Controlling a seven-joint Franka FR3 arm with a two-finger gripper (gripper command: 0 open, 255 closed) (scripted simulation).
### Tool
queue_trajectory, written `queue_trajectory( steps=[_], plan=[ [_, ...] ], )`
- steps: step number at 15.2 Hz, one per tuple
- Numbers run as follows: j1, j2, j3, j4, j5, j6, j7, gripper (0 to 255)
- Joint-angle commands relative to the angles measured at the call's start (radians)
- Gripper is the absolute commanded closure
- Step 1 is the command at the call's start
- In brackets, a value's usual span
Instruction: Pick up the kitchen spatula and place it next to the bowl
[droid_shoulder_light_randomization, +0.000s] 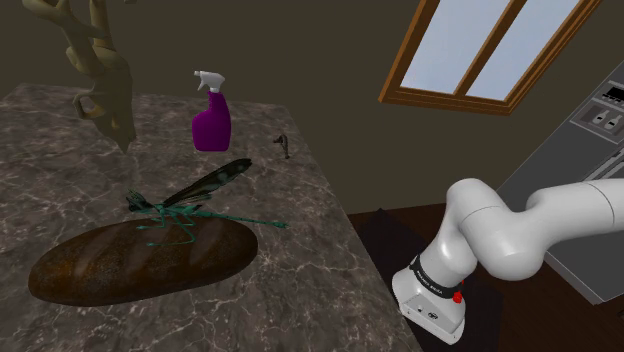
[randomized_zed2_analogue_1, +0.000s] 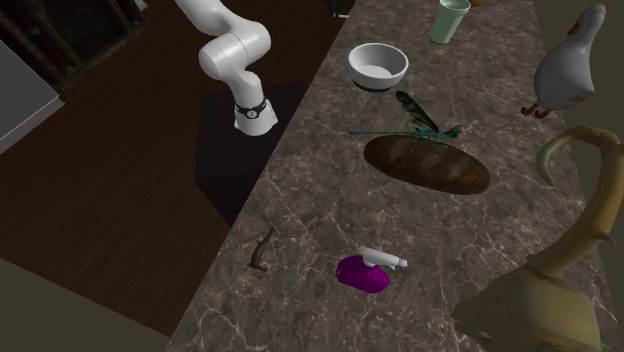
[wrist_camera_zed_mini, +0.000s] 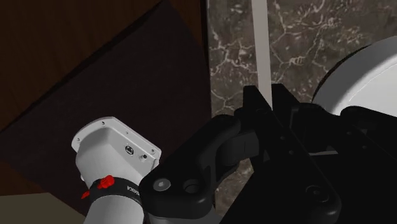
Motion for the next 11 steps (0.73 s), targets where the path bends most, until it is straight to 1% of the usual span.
queue_trajectory(
  steps=[1, 11],
  plan=[
    [-0.018, 0.012, 0.042, 0.033, 0.021, 0.008, 0.031, 255],
    [-0.010, -0.009, 0.129, -0.064, 0.092, 0.107, 0.014, 255]
  ],
)
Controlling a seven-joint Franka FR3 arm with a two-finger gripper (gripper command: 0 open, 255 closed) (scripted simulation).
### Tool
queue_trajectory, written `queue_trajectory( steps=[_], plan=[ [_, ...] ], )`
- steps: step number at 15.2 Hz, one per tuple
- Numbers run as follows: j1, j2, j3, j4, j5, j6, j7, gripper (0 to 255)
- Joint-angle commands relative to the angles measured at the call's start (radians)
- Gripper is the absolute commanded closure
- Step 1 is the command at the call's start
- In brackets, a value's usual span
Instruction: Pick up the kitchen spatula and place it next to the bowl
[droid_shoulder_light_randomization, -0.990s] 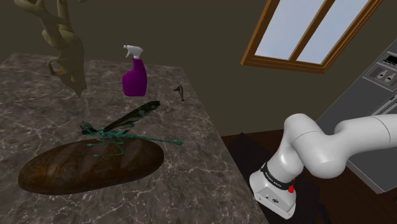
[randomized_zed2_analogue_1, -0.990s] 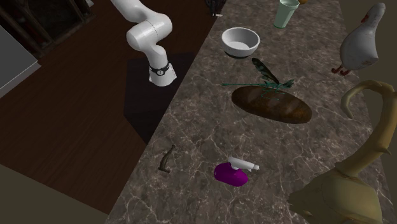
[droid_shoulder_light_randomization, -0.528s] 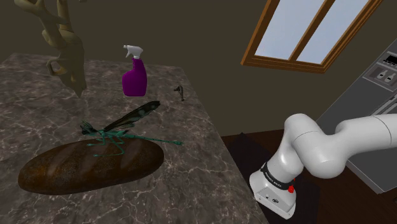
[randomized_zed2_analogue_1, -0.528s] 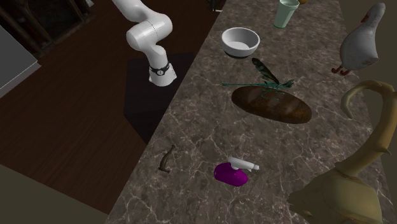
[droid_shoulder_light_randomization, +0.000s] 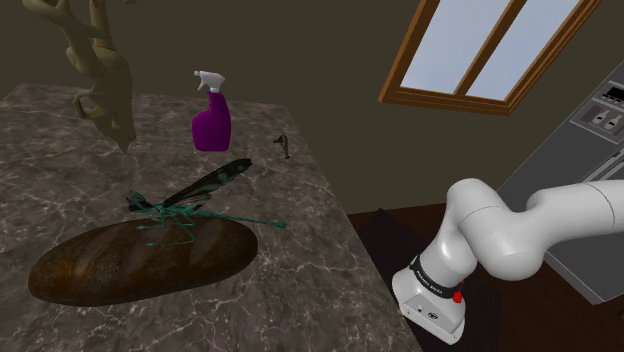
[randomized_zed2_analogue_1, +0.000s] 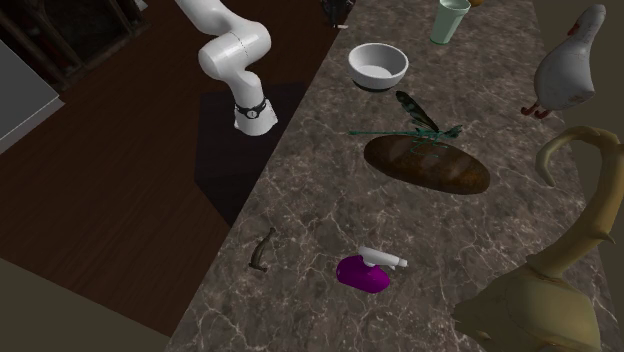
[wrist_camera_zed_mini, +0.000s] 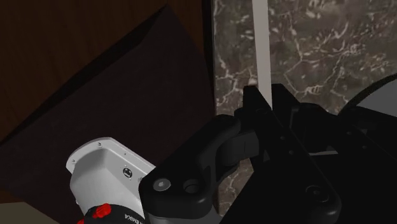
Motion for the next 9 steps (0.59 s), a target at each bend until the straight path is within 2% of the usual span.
queue_trajectory(
  steps=[1, 9],
  plan=[
    [-0.001, -0.002, 0.022, -0.017, 0.017, 0.022, -0.003, 255],
    [-0.007, -0.009, 0.106, -0.078, 0.081, 0.103, -0.018, 255]
  ],
)
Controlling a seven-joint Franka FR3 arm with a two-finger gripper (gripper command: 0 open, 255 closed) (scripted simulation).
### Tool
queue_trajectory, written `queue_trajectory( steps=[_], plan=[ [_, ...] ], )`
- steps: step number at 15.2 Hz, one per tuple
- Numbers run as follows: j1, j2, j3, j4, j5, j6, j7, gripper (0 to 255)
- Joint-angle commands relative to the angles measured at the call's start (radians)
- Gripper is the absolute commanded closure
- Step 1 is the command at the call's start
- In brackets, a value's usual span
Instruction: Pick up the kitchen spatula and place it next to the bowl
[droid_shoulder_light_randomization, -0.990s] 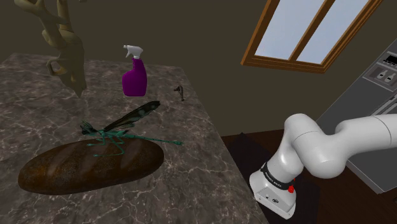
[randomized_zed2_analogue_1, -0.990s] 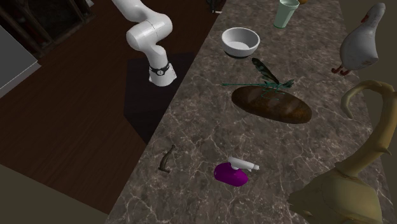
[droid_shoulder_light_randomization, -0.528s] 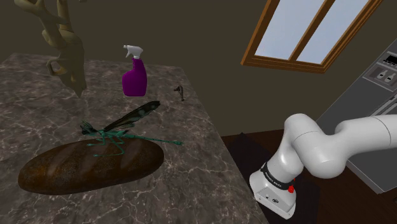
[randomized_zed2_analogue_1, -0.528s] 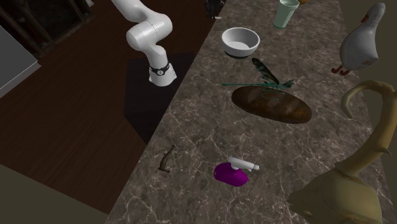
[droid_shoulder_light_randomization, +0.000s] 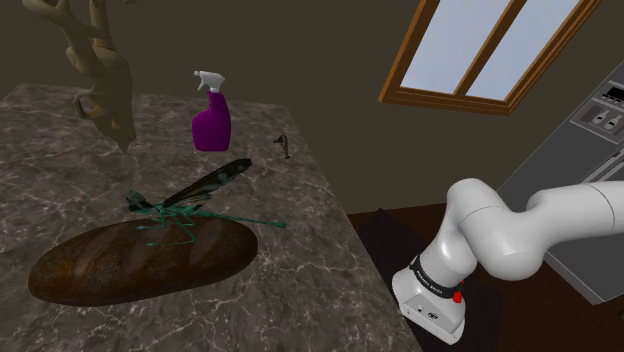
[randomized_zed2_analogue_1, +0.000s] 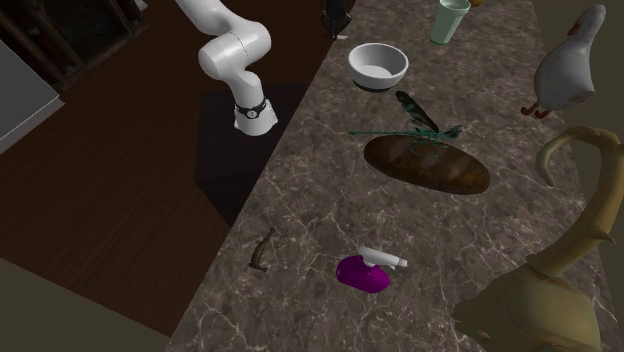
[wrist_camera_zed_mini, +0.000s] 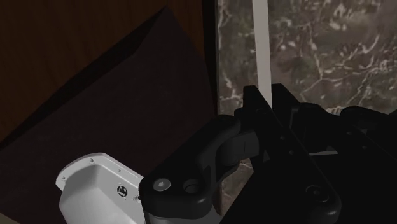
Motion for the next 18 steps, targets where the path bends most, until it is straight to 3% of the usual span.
queue_trajectory(
  steps=[1, 7, 15, 16, 18],
  plan=[
    [-0.001, -0.002, 0.021, -0.018, 0.017, 0.022, -0.006, 255],
    [-0.015, -0.001, 0.095, -0.053, 0.071, 0.083, -0.019, 255],
    [-0.015, -0.001, 0.095, -0.053, 0.071, 0.083, -0.019, 255],
    [-0.015, -0.001, 0.095, -0.053, 0.071, 0.083, -0.019, 0],
    [-0.015, -0.001, 0.095, -0.053, 0.071, 0.083, -0.019, 0]
  ],
)
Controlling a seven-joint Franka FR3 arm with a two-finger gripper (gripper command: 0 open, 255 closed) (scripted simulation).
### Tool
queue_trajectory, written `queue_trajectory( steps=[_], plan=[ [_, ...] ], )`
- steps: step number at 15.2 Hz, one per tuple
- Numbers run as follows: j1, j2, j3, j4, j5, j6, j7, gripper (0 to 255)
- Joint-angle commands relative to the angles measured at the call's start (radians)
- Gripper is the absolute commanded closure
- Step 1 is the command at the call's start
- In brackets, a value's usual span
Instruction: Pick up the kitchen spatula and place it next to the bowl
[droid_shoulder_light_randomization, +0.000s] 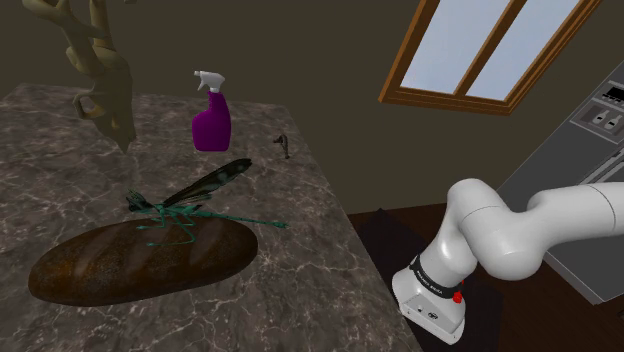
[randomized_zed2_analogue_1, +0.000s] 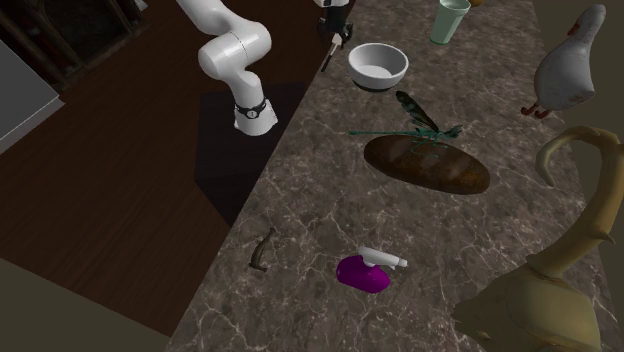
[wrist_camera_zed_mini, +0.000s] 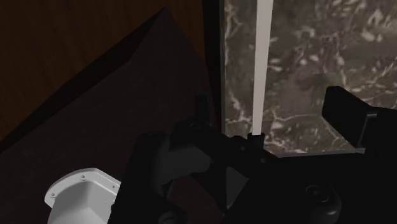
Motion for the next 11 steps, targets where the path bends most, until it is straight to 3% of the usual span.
queue_trajectory(
  steps=[1, 3, 7, 11],
  plan=[
    [0.000, 0.000, 0.000, 0.000, 0.000, 0.000, 0.000, 0],
    [0.000, 0.000, 0.000, 0.000, 0.000, 0.000, 0.000, 0],
    [0.014, 0.004, -0.106, 0.067, -0.082, -0.096, 0.025, 0],
    [0.014, 0.004, -0.106, 0.067, -0.082, -0.096, 0.025, 0]
  ],
)
